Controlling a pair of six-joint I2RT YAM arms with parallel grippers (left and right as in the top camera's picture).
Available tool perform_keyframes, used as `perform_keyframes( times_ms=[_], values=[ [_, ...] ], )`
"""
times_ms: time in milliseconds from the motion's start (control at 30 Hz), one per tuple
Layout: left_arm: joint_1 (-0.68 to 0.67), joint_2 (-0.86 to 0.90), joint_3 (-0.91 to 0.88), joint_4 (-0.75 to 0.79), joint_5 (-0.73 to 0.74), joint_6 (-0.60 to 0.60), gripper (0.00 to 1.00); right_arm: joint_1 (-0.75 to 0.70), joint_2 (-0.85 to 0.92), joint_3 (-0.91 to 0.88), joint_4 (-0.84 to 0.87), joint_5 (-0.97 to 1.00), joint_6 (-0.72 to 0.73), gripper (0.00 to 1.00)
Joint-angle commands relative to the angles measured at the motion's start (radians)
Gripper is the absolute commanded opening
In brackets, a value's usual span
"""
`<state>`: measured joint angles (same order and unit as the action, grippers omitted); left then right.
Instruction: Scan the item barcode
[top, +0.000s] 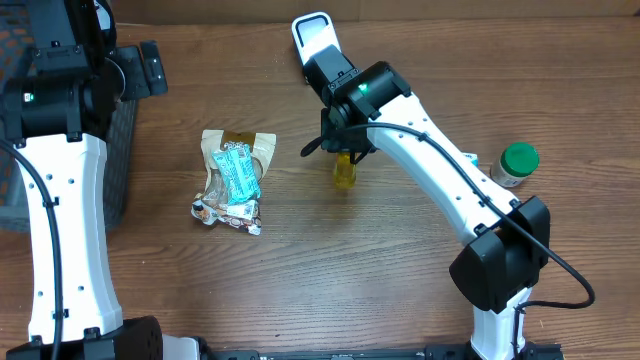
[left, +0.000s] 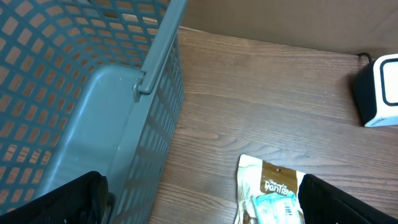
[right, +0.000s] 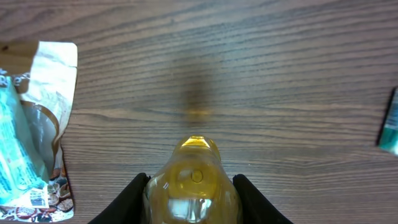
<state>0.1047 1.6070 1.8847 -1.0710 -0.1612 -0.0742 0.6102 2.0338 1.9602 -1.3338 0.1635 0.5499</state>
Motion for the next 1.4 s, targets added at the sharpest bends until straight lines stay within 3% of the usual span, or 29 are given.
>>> perform_keyframes(
  times_ms=[0, 900, 1367],
  values=[
    [0.000, 0.003, 0.000, 0.000, 0.002, 0.015, 1.00, 0.003, -0.023, -0.048, 0.029, -0.008, 0.004, 0.34],
    [0.000, 0.003, 0.000, 0.000, 0.002, 0.015, 0.99, 0.004, -0.022, -0.110, 0.080, -0.008, 0.004, 0.35],
    [0.000, 0.003, 0.000, 0.000, 0.002, 0.015, 1.00, 0.004, -0.021, -0.159, 0.206, -0.007, 0.004, 0.35]
  ],
)
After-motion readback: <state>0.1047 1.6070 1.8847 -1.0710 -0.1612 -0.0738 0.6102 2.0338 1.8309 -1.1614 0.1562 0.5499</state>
